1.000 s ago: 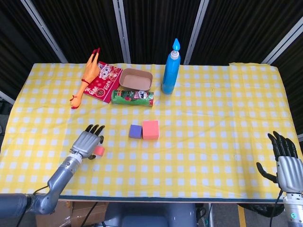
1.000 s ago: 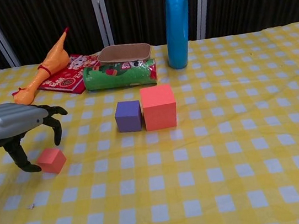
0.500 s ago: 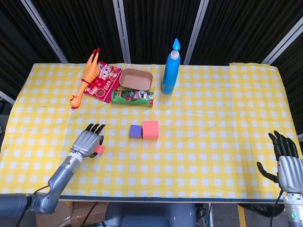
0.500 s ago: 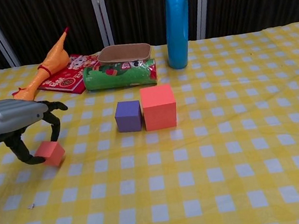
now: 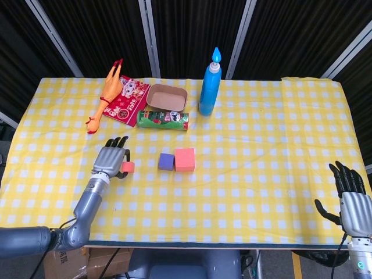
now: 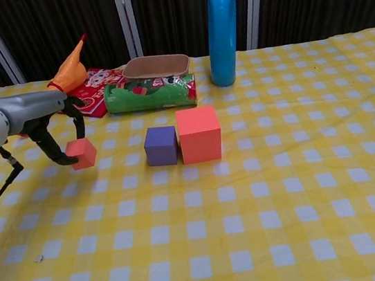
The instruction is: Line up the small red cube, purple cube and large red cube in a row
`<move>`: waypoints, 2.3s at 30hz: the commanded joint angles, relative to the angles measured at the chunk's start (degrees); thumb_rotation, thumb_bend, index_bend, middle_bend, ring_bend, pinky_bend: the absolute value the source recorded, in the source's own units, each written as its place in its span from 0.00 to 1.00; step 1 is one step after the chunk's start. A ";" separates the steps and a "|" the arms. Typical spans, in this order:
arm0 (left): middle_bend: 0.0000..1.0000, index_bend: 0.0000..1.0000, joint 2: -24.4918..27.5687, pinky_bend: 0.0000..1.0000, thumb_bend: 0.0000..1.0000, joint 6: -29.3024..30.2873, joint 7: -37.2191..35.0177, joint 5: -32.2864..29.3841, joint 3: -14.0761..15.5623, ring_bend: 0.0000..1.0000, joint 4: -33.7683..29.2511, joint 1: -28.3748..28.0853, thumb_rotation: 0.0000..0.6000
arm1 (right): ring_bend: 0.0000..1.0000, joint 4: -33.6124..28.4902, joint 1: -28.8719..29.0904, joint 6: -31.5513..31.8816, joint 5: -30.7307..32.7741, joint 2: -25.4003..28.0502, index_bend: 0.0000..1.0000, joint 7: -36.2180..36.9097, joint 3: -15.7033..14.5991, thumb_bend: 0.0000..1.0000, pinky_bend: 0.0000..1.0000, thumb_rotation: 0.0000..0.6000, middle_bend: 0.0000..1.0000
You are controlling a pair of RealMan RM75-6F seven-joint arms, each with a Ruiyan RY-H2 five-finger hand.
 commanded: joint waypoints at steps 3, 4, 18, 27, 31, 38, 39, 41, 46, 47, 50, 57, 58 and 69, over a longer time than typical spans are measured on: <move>0.00 0.50 -6.22 0.07 0.35 0.91 4.35 -4.53 -3.47 0.00 5.54 -5.17 1.00 | 0.00 -0.10 0.02 -0.09 -0.05 0.18 0.00 0.25 -0.02 0.37 0.04 1.00 0.00; 0.00 0.50 -7.00 0.07 0.35 1.20 5.13 -5.41 -3.73 0.00 6.14 -5.79 1.00 | 0.00 -0.09 0.02 -0.11 0.00 0.21 0.00 0.41 0.00 0.37 0.04 1.00 0.00; 0.00 0.50 -10.83 0.07 0.35 1.79 8.65 -9.85 -4.71 0.00 10.24 -8.62 1.00 | 0.00 -0.07 0.02 -0.18 -0.02 0.51 0.00 1.50 0.07 0.37 0.04 1.00 0.00; 0.00 0.49 -12.20 0.07 0.35 0.57 8.57 -10.34 -4.97 0.00 12.43 -9.21 1.00 | 0.00 -0.03 -0.01 0.00 -0.20 0.43 0.00 1.54 0.07 0.37 0.04 1.00 0.00; 0.00 0.49 -12.95 0.07 0.35 0.51 8.51 -9.87 -4.94 0.00 13.19 -9.48 1.00 | 0.00 0.01 0.00 0.05 -0.31 0.45 0.00 1.68 0.06 0.37 0.04 1.00 0.00; 0.00 0.47 -14.21 0.07 0.35 0.46 8.71 -9.85 -5.29 0.00 14.54 -10.04 1.00 | 0.00 0.12 0.00 0.10 -0.48 0.46 0.00 1.93 0.03 0.37 0.04 1.00 0.00; 0.00 0.47 -14.41 0.07 0.35 0.40 8.81 -9.93 -5.28 0.00 14.73 -10.11 1.00 | 0.00 0.13 0.00 0.10 -0.50 0.47 0.00 1.96 0.01 0.37 0.04 1.00 0.00; 0.00 0.47 -14.77 0.07 0.34 0.32 8.92 -10.20 -5.37 0.00 15.09 -10.20 1.00 | 0.00 0.13 0.01 0.09 -0.53 0.51 0.00 1.97 0.01 0.37 0.04 1.00 0.00; 0.00 0.44 -15.42 0.07 0.31 0.19 8.75 -10.12 -5.48 0.00 15.74 -10.22 1.00 | 0.00 0.13 0.03 0.06 -0.61 0.51 0.00 1.86 -0.05 0.37 0.04 1.00 0.00; 0.00 0.43 -15.52 0.07 0.31 0.20 8.73 -10.07 -5.47 0.00 15.81 -10.21 1.00 | 0.00 0.13 0.03 0.07 -0.62 0.50 0.00 1.86 -0.05 0.37 0.04 1.00 0.00; 0.00 0.41 -15.78 0.07 0.31 0.18 8.43 -9.65 -5.50 0.00 16.06 -10.12 1.00 | 0.00 0.14 0.00 0.11 -0.66 0.51 0.00 1.87 -0.07 0.37 0.04 1.00 0.00; 0.00 0.37 -15.69 0.07 0.30 0.09 7.64 -8.37 -5.36 0.00 15.57 -9.65 1.00 | 0.00 0.15 -0.02 0.18 -0.79 0.51 0.00 1.78 -0.14 0.37 0.04 1.00 0.00; 0.00 0.36 -15.58 0.07 0.30 0.16 7.50 -8.17 -5.33 0.00 15.34 -9.53 1.00 | 0.00 0.16 -0.02 0.18 -0.79 0.49 0.00 1.77 -0.14 0.37 0.04 1.00 0.00; 0.00 0.26 -6.92 0.07 0.42 2.27 4.93 -3.87 -2.72 0.00 3.44 -4.87 1.00 | 0.00 0.18 -0.07 0.34 -0.76 0.43 0.00 1.67 -0.10 0.37 0.04 1.00 0.00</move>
